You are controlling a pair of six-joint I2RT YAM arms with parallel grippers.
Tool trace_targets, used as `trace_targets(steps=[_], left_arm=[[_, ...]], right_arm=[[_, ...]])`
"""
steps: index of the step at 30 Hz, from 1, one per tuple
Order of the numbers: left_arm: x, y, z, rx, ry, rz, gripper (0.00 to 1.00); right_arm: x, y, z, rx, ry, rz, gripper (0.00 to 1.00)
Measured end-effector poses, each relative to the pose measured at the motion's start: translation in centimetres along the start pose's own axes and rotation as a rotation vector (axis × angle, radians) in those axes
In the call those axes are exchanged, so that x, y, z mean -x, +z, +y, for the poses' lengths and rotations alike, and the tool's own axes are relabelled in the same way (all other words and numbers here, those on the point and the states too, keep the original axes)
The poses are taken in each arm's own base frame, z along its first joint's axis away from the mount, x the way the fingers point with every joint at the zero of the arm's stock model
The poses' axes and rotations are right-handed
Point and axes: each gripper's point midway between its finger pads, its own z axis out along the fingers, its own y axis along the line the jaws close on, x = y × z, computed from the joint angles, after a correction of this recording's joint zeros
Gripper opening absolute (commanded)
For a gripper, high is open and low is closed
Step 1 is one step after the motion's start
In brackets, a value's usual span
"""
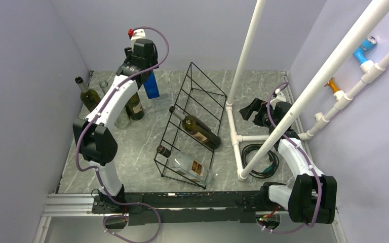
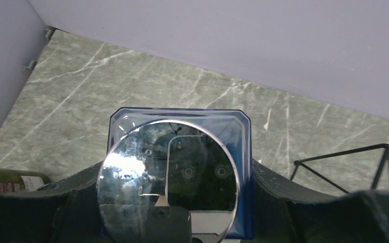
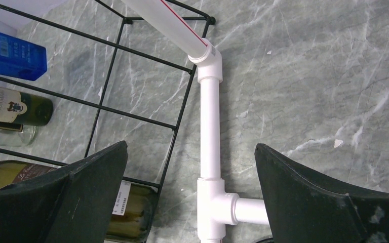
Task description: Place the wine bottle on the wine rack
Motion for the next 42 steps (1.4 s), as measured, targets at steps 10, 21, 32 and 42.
trace_targets(steps=[10,21,32,42], left_arm=[[4.6,-4.4,-0.3,-0.093,-0.159,-0.071,0.0],[13.7,-13.9,2.1,-0.215,-0.419,-0.282,0.0],[14.5,-15.9,-1.2,-0.444,-0.597,-0.28,0.0],[12.3,-15.5,-4.8,-0.612,-0.684,-0.182,0.0]], right_arm=[[0.0,0.0,0.0,0.0,0.0,0.0,1.0],[0.1,-0.1,0.1,0.002,0.0,-0.002,1.0],[0.1,-0.1,0.1,0.004,-0.002,-0.005,1.0],[0.3,-0.3,0.3,0.01,-0.005,-0.011,1.0]])
